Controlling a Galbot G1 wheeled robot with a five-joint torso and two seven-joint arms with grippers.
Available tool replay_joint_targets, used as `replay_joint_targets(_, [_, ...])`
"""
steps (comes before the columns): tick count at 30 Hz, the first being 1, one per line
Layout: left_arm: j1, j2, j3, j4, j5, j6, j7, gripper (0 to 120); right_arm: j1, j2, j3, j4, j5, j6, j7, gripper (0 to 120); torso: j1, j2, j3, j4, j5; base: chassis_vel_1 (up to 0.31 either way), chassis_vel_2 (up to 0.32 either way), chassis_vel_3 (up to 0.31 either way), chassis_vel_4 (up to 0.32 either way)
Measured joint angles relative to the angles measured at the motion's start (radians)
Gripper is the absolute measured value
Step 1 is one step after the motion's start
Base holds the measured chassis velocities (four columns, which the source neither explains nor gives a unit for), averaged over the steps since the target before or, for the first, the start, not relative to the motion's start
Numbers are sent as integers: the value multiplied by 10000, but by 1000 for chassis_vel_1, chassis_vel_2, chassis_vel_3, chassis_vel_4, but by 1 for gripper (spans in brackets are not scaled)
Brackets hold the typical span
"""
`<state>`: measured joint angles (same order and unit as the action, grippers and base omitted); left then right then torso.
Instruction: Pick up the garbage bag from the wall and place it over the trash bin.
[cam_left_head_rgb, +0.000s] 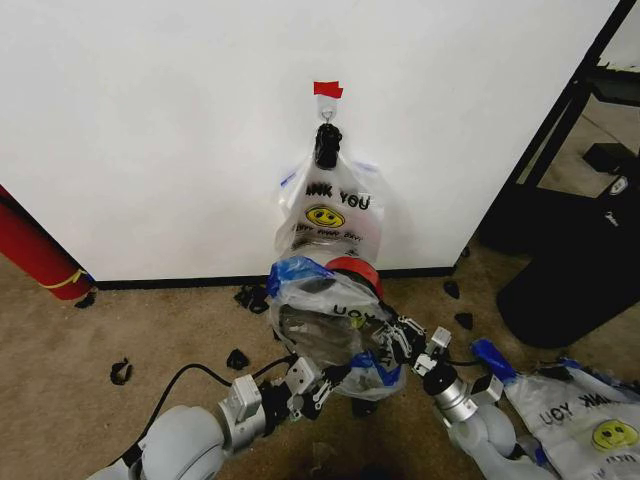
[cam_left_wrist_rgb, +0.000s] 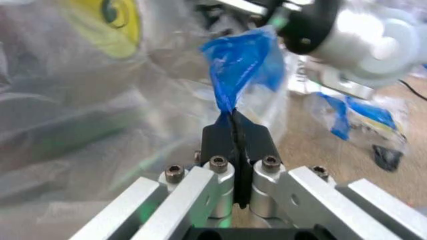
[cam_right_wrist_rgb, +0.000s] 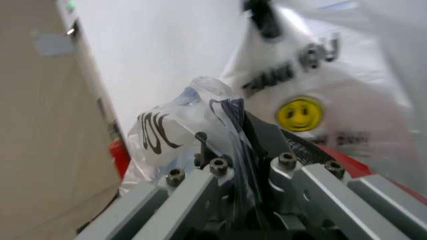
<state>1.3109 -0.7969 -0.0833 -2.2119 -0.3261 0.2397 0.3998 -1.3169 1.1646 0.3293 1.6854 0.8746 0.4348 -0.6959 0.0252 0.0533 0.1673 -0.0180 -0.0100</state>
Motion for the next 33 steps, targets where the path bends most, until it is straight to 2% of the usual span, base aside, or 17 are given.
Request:
replay_joint_targets(5, [-28,297,-398,640,1642,-1348,1497,0,-112,-73,-149,328,1174,-423,774,1,0,0,0,0,0,0,0,0,0])
replay_joint_targets(7, [-55,294,-416,798,1905,-1490,1654,0,-161,-92,-186,434,1428,-574,838,1,0,0,0,0,0,0,0,0,0])
replay_joint_targets(11, [-224,125,-536,1639,3162,-2299,2049,0,-476,-199,-382,963,2324,-1058,1104,1,0,0,0,-1,-2,0,0,0,0])
replay_joint_targets(14, [-254,85,-676,1967,3969,-2734,2213,0,-616,-217,-440,1174,2629,-1132,1248,1,0,0,0,-1,-1,0,0,0,0])
replay_joint_targets(24, [-360,-86,-1079,2342,5639,-3060,1637,0,-744,-238,-571,1425,3014,-1280,1405,1,0,0,0,0,0,0,0,0,0])
replay_joint_targets(33, [-322,-487,-983,2466,5799,-3168,1604,0,-802,-85,-972,1527,3697,-1273,1392,1,0,0,0,0,0,0,0,0,0])
